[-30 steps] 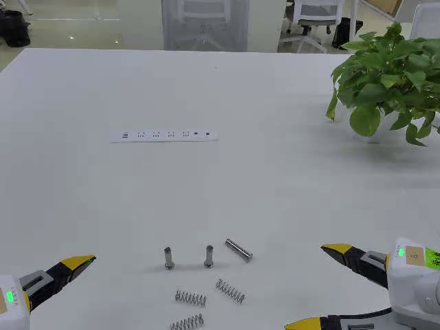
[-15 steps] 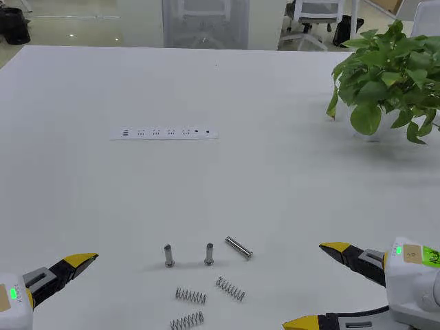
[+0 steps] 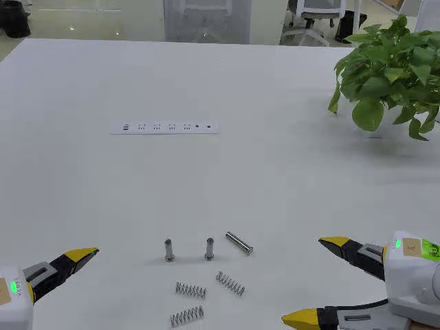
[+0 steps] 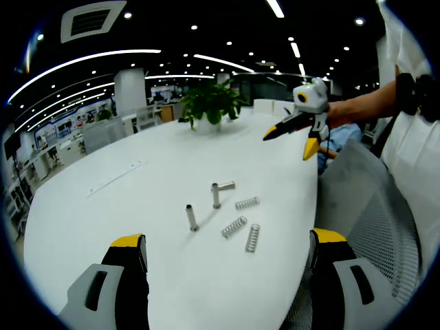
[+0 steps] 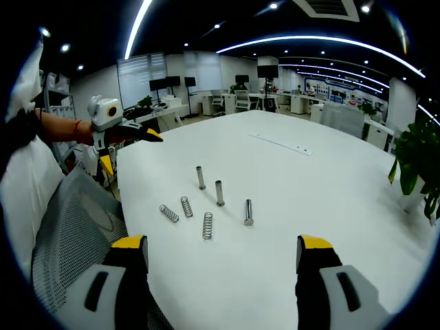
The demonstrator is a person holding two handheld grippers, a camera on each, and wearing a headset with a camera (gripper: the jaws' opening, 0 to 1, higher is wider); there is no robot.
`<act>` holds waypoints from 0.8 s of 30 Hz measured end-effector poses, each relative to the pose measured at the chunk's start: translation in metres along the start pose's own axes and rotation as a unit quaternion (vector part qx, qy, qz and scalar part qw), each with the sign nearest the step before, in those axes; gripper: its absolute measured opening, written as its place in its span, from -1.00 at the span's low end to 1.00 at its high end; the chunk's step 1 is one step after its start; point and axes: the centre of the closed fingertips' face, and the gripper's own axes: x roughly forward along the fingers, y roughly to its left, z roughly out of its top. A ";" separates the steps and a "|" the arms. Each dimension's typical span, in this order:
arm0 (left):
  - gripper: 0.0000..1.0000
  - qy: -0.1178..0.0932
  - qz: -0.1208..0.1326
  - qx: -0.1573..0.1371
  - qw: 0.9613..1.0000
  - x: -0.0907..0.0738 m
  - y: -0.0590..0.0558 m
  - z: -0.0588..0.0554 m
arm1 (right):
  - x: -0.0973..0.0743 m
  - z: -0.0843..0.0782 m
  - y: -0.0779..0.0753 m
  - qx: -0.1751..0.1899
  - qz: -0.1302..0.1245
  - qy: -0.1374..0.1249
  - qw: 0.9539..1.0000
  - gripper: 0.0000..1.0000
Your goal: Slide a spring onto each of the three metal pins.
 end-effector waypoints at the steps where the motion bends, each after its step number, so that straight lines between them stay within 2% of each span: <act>1: 1.00 0.000 0.000 -0.001 1.000 0.000 0.000 0.000 | 0.000 0.001 0.000 0.000 0.000 0.000 1.000 0.80; 9: 1.00 -0.003 -0.003 -0.004 1.000 0.002 -0.004 0.006 | 0.005 0.008 -0.001 -0.006 0.004 0.006 1.000 0.80; 24: 1.00 -0.008 -0.006 -0.008 1.000 0.007 0.001 0.011 | 0.025 0.030 -0.016 -0.029 0.017 0.017 0.999 0.77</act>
